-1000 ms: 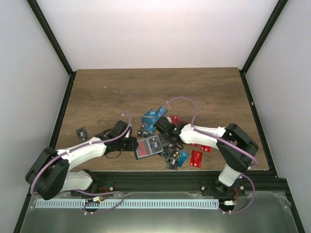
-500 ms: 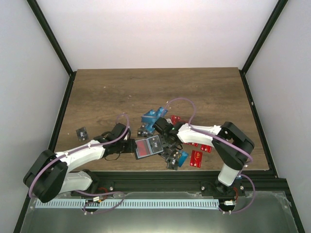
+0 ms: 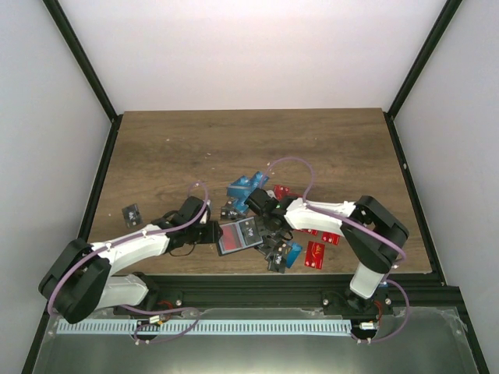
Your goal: Put the credit cards into the card holder
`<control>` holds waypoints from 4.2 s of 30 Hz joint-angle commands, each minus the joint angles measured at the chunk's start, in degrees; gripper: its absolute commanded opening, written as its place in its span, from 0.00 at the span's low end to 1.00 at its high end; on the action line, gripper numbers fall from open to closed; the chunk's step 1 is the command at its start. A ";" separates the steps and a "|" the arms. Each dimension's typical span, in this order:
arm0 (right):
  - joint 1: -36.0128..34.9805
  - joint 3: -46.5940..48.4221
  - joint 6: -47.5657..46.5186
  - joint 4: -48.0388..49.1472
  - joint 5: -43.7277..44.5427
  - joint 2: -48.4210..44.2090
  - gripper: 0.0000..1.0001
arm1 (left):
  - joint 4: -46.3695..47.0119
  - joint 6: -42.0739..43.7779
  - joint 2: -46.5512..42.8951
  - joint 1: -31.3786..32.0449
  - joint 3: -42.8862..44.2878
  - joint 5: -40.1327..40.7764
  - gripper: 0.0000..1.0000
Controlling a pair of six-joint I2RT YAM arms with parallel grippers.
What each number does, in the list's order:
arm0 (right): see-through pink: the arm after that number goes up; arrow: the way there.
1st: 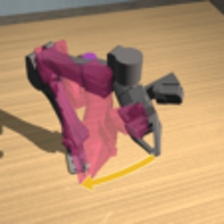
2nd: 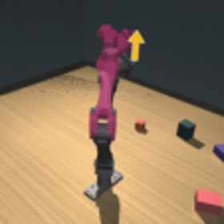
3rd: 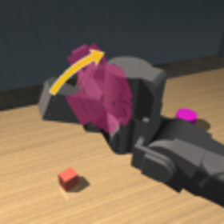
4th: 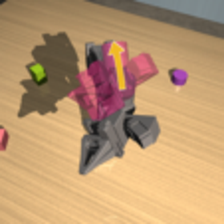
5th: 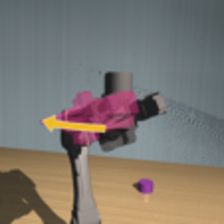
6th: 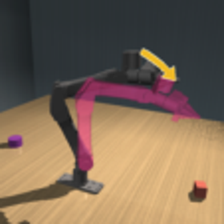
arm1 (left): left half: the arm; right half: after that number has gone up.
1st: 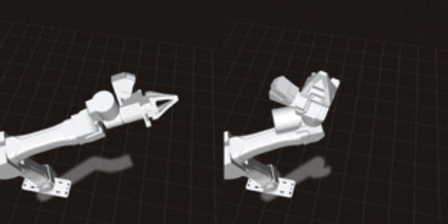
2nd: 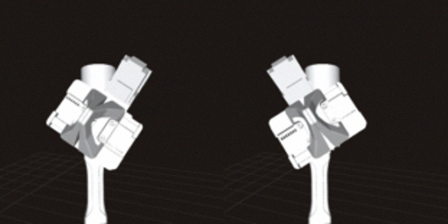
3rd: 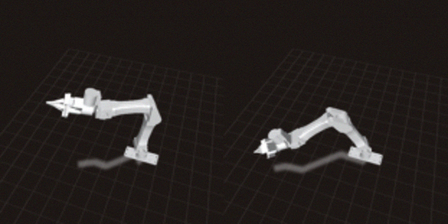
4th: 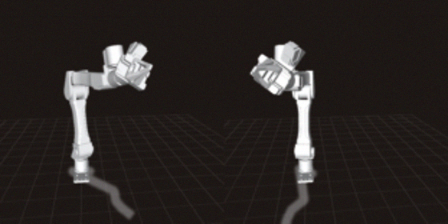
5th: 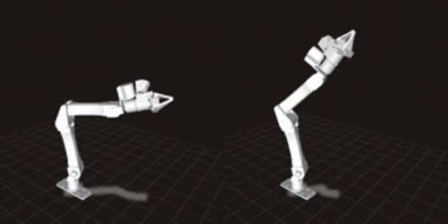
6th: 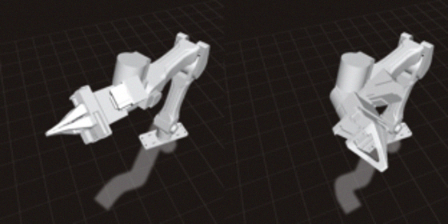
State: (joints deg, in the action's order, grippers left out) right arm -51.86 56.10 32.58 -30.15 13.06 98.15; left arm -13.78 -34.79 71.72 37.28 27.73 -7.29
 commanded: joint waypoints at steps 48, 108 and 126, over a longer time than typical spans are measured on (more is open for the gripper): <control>-3.77 -3.17 3.27 8.96 -9.63 0.37 0.01 | 1.20 -8.04 -5.19 3.95 -1.02 0.52 0.60; -4.02 -6.05 3.98 10.77 -10.36 1.17 0.01 | -6.78 -16.92 -11.41 8.73 -0.13 9.21 0.64; -4.13 -5.83 3.22 11.25 -10.95 1.85 0.01 | 1.06 -19.42 -7.98 8.78 -8.05 7.38 0.73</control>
State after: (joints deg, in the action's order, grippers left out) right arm -54.94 51.33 36.49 -17.45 4.23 96.97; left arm -15.86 -53.84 61.25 45.80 20.95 2.09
